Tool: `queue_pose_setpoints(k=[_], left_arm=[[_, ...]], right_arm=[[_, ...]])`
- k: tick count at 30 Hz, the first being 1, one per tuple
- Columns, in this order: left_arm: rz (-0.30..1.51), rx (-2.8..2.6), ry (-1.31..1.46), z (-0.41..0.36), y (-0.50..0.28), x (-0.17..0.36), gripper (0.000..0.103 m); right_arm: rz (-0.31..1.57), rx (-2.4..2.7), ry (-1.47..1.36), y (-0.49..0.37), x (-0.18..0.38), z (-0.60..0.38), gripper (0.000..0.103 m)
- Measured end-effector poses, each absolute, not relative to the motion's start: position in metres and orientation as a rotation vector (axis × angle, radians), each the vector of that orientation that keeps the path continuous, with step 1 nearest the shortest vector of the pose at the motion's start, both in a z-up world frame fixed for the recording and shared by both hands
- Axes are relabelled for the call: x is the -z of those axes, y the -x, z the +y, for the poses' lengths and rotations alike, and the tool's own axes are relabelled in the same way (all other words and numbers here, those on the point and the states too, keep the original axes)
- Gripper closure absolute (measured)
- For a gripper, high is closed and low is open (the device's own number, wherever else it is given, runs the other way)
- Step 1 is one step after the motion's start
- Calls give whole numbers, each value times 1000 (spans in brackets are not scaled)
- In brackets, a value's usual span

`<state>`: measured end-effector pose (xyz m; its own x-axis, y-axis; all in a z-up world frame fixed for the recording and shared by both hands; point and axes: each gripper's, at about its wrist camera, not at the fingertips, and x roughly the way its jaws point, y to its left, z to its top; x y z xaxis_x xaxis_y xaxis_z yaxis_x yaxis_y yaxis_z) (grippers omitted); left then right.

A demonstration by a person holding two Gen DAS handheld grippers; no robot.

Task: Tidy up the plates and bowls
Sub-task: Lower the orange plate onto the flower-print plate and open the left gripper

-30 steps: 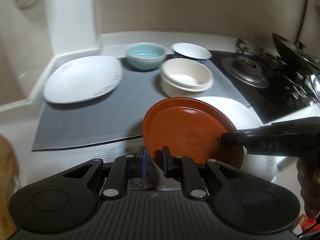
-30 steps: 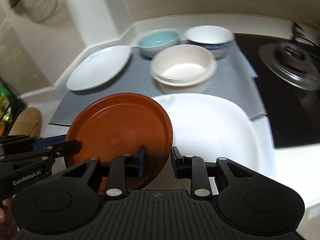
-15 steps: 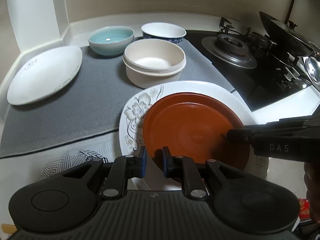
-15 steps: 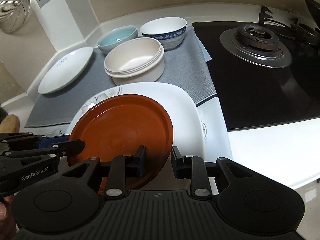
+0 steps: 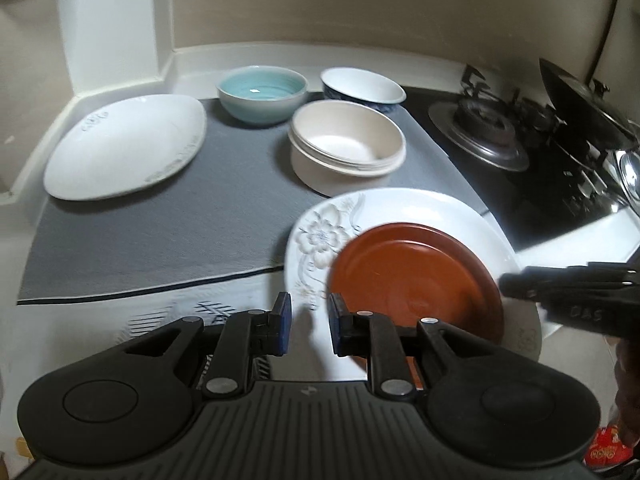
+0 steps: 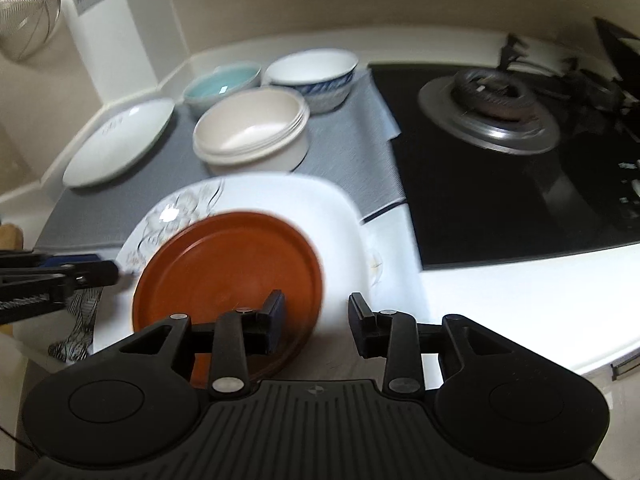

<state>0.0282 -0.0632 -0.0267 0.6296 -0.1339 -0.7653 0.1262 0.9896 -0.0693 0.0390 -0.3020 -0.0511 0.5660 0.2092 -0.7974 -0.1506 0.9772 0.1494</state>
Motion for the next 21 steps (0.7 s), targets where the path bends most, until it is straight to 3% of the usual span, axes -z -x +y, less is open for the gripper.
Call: queue_pose_setpoints(k=[9,13,21], left_arm=[[923,167,65,-52,-21,43,81],[923,191,79,-50,-20,47,89],[906,181,99,-43,-22,46,91]], right_arm=[[979,-124,-104,-34,61,-322,66],[1028,-169,-112,-38,67,-313,77],[1038,-142,-89,-44,67,-299,77]])
